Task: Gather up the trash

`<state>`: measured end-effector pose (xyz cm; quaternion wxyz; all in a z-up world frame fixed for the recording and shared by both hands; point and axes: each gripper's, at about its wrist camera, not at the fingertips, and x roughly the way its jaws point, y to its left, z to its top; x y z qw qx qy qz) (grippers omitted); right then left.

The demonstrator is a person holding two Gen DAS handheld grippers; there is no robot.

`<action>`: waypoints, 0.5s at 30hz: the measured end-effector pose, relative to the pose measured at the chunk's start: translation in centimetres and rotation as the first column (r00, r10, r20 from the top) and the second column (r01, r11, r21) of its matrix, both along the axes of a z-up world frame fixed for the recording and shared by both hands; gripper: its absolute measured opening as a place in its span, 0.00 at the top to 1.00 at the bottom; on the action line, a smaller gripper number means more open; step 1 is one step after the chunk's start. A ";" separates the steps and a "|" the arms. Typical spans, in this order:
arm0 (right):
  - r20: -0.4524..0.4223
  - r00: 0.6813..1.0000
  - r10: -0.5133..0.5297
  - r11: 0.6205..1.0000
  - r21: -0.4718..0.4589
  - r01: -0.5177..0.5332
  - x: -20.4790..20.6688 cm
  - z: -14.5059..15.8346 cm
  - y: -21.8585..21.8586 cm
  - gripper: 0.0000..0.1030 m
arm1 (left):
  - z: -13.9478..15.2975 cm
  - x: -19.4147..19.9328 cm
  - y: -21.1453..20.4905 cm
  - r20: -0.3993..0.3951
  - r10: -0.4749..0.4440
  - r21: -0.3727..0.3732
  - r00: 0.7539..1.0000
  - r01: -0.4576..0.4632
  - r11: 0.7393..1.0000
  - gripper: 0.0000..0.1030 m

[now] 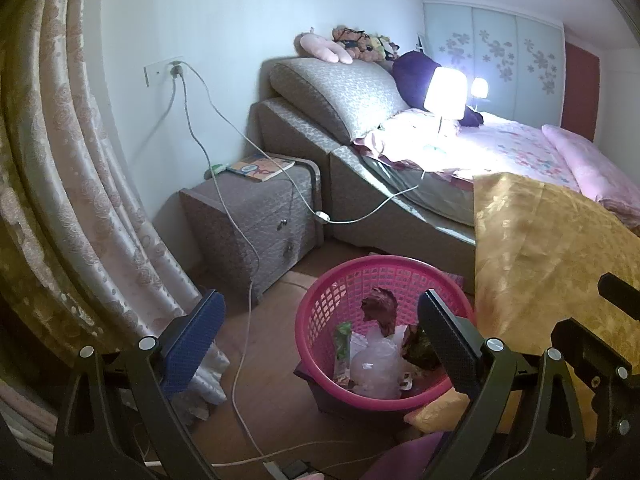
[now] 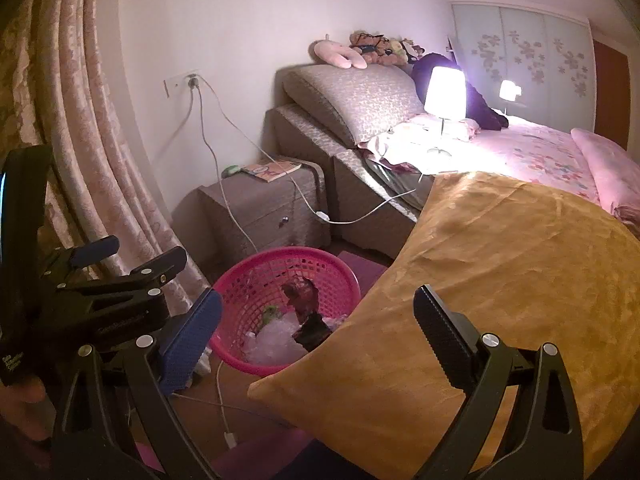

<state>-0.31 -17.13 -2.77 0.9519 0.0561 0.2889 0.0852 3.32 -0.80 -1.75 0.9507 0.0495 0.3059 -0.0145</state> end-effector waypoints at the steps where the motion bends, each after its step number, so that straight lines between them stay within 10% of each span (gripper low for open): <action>1: 0.000 1.000 0.000 1.000 0.000 0.000 0.0 0.0 0.0 0.09 | 0.0 0.0 0.2 0.002 0.002 -0.001 1.000 -0.002 1.000 0.10; 15: -0.003 1.000 0.001 1.000 0.001 -0.001 0.0 0.0 0.1 0.09 | 0.0 0.1 0.4 -0.014 0.007 -0.015 1.000 -0.008 1.000 0.10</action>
